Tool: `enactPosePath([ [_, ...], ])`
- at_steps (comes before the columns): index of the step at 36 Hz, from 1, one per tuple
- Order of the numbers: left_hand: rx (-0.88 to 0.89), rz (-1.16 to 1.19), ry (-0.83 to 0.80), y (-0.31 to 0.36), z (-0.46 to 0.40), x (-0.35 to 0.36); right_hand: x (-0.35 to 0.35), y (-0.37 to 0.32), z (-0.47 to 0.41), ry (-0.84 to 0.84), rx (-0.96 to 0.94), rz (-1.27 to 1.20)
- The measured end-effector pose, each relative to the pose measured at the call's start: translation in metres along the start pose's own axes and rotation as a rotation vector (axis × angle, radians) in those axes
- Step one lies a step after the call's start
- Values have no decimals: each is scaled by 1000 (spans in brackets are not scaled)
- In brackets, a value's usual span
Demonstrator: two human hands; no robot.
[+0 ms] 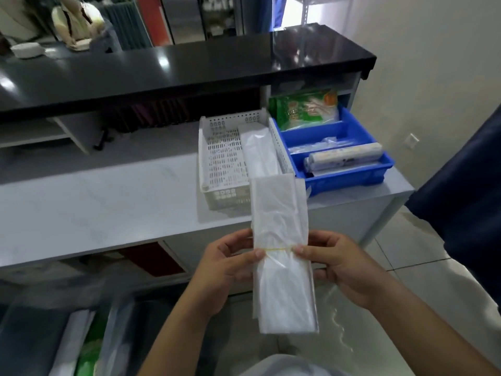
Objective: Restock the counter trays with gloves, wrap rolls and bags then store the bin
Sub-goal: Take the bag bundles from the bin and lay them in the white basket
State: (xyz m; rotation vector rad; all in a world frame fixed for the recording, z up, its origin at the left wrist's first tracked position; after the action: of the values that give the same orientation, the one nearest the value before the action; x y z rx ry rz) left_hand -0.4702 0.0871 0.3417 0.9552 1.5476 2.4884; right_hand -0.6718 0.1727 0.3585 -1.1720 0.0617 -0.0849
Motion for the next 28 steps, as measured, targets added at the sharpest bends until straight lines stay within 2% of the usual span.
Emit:
enactPosePath([
  [7,6,15,16,2,-54,39,-51,-17,-33,-4,-30,-53],
  [15,-29,-22,-47,29,-131,61,-86,-46,-85,128,-31,-61],
  [25,-48,-20,-293,73,-224,81,-123,-99,-137,211,24,-73],
  [28,-28,-78,-386,79,-251,88,-134,-111,-145,300,16,-23],
])
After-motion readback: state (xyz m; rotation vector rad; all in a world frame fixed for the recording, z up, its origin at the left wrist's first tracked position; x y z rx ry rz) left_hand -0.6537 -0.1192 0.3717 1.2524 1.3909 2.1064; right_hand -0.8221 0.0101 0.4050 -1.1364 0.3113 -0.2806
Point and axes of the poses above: each hand's wrist, its own z-axis away from the middle knuckle, its own x-axis out of the palm, y = z × x, the point moved 1 cm from there along -z, towards the middle knuckle, and after that the axes turned 15 degrees about z, right-handed, at the moved point
